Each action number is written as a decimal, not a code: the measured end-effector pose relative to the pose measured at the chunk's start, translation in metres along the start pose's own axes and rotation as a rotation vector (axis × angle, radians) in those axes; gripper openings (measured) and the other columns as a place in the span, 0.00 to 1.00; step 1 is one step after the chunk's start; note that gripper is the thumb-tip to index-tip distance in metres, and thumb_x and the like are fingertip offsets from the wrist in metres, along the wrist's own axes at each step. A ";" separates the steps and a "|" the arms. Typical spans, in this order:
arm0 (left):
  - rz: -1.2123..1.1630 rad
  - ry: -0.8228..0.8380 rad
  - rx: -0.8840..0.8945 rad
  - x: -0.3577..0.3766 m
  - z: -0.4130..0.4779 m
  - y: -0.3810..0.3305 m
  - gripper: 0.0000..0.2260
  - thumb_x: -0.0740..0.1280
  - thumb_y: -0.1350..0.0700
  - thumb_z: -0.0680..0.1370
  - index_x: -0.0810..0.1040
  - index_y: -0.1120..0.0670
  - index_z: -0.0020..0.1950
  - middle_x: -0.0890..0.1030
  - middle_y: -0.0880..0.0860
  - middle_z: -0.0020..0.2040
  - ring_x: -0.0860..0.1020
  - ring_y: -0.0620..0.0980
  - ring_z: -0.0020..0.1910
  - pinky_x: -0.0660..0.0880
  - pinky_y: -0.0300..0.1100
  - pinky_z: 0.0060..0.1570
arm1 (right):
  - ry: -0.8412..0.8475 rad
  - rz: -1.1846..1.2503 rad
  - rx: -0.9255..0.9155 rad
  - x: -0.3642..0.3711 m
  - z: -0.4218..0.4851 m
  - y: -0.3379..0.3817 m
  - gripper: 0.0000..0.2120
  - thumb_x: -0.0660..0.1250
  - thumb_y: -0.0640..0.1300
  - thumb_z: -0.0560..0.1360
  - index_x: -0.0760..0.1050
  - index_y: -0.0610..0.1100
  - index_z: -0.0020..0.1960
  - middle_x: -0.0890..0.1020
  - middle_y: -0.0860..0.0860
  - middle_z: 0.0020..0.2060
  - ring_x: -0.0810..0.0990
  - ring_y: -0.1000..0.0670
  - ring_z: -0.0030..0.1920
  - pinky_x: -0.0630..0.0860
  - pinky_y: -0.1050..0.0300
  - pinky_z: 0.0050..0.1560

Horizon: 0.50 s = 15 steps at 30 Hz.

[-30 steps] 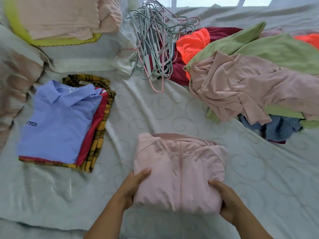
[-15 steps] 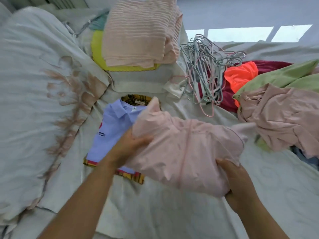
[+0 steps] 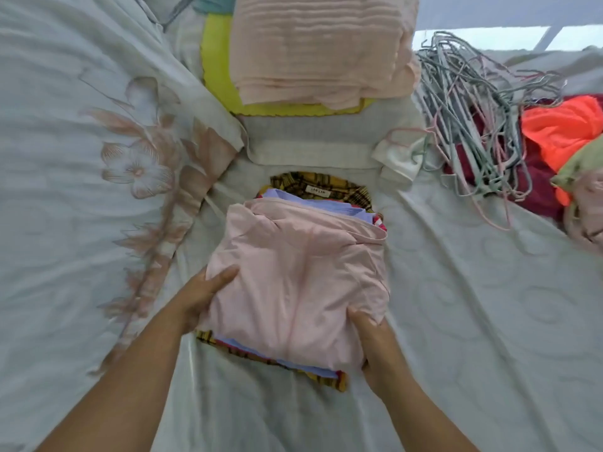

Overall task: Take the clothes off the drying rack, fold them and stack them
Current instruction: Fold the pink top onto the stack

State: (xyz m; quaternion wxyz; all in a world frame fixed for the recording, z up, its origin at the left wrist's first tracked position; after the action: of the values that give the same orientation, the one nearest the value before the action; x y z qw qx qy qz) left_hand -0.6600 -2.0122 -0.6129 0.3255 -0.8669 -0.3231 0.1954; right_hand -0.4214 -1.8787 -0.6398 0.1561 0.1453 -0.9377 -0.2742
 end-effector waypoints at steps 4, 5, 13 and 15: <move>-0.022 -0.014 0.161 -0.012 0.008 0.000 0.42 0.79 0.36 0.50 0.76 0.49 0.60 0.83 0.50 0.54 0.82 0.48 0.51 0.79 0.38 0.41 | 0.153 0.002 -0.069 0.006 0.006 -0.001 0.20 0.68 0.48 0.73 0.70 0.50 0.64 0.80 0.54 0.56 0.80 0.53 0.54 0.77 0.56 0.53; -0.037 -0.029 0.185 -0.017 0.008 -0.003 0.42 0.79 0.36 0.49 0.76 0.50 0.59 0.83 0.49 0.53 0.82 0.47 0.50 0.79 0.39 0.42 | 0.196 0.000 -0.083 0.010 0.005 0.001 0.21 0.70 0.48 0.72 0.71 0.51 0.64 0.81 0.54 0.57 0.80 0.52 0.55 0.78 0.55 0.55; 0.306 -0.312 0.115 -0.028 0.015 -0.005 0.39 0.71 0.41 0.70 0.58 0.54 0.74 0.65 0.56 0.72 0.67 0.55 0.69 0.65 0.51 0.66 | 0.105 -0.174 -0.098 0.020 0.011 0.002 0.48 0.73 0.66 0.55 0.63 0.54 0.70 0.73 0.57 0.64 0.73 0.52 0.62 0.71 0.49 0.64; 0.677 -0.533 0.351 -0.011 -0.005 -0.019 0.34 0.62 0.40 0.75 0.57 0.55 0.75 0.61 0.58 0.74 0.62 0.57 0.72 0.60 0.56 0.68 | 0.068 -0.156 -0.116 0.012 0.009 0.003 0.53 0.74 0.69 0.51 0.63 0.53 0.71 0.74 0.57 0.63 0.74 0.53 0.61 0.73 0.50 0.61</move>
State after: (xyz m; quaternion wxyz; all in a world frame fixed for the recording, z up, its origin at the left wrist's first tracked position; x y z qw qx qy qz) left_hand -0.6733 -2.0114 -0.5951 0.2909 -0.7749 -0.0565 0.5583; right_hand -0.4366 -1.8765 -0.6424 0.1742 0.2178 -0.9004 -0.3340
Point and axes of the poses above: each hand's wrist, its own z-axis towards the middle knuckle, its own x-axis out of the palm, y = z × x, the point moved 6 cm from there along z, towards the middle knuckle
